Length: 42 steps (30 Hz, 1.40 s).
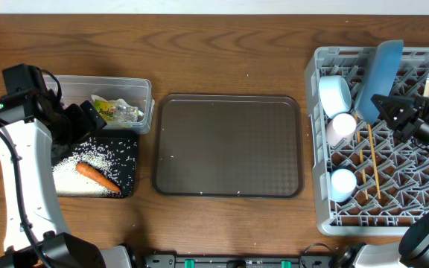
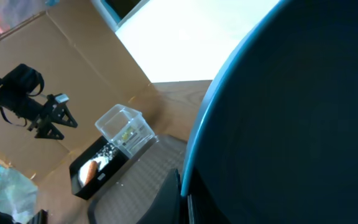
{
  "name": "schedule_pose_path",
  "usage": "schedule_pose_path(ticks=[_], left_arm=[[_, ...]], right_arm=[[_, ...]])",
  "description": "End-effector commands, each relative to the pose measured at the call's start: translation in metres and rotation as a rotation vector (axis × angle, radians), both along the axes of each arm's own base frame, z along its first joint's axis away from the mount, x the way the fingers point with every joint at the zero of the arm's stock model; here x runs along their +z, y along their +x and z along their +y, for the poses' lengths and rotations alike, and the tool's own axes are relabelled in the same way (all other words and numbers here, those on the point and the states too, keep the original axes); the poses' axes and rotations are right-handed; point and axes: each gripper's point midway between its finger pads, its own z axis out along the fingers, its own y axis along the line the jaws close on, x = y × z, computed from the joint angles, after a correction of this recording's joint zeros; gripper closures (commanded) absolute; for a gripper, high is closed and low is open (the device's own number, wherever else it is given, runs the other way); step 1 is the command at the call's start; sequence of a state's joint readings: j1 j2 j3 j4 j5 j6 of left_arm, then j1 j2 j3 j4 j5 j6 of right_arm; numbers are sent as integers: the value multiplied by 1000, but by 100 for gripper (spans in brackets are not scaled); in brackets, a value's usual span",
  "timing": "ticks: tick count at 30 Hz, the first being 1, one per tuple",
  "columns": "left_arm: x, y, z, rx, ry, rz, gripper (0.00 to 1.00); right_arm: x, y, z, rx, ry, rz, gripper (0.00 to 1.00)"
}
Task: Sort waste into correct bins and load items into the dishwasher rack
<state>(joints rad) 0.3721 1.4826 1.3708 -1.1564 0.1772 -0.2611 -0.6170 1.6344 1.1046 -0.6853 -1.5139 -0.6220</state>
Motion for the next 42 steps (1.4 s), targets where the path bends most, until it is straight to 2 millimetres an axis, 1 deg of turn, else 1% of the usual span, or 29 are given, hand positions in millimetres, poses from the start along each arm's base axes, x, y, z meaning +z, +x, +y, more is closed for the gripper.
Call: schedule_pose_path(ticks=[1, 5, 8, 16, 18, 19, 21, 22, 24, 27, 28, 29, 33, 39, 42], left_arm=[[8, -1, 2, 0, 14, -19, 2], [8, -1, 2, 0, 14, -19, 2], [8, -1, 2, 0, 14, -19, 2], [8, -1, 2, 0, 14, -19, 2], [8, -1, 2, 0, 14, -19, 2], [8, -1, 2, 0, 14, -19, 2], [8, -1, 2, 0, 14, -19, 2], [8, -1, 2, 0, 14, -19, 2], [8, -1, 2, 0, 14, -19, 2], [8, -1, 2, 0, 14, -19, 2], [8, -1, 2, 0, 14, -19, 2], [8, -1, 2, 0, 14, -19, 2], [8, -1, 2, 0, 14, -19, 2], [8, -1, 2, 0, 14, -19, 2], [8, -1, 2, 0, 14, -19, 2]], right_arm=[[-10, -1, -5, -25, -9, 46, 99], [-4, -6, -14, -46, 46, 54, 99], [-5, -8, -24, -80, 68, 86, 99], [-12, -16, -41, -148, 97, 165, 99], [-16, -19, -47, -176, 104, 205, 99], [-21, -20, -52, -200, 104, 245, 97], [-34, -24, -65, -264, 117, 359, 90], [-43, -27, -74, -310, 127, 436, 84], [-55, -33, -91, -394, 155, 552, 76], [-65, -44, -114, -503, 218, 666, 57], [-66, -47, -120, -529, 240, 681, 37], [-66, -50, -126, -549, 259, 690, 1], [-65, -59, -142, -614, 341, 732, 1], [-66, -69, -157, -673, 395, 752, 1], [-69, -75, -173, -747, 440, 792, 1]])
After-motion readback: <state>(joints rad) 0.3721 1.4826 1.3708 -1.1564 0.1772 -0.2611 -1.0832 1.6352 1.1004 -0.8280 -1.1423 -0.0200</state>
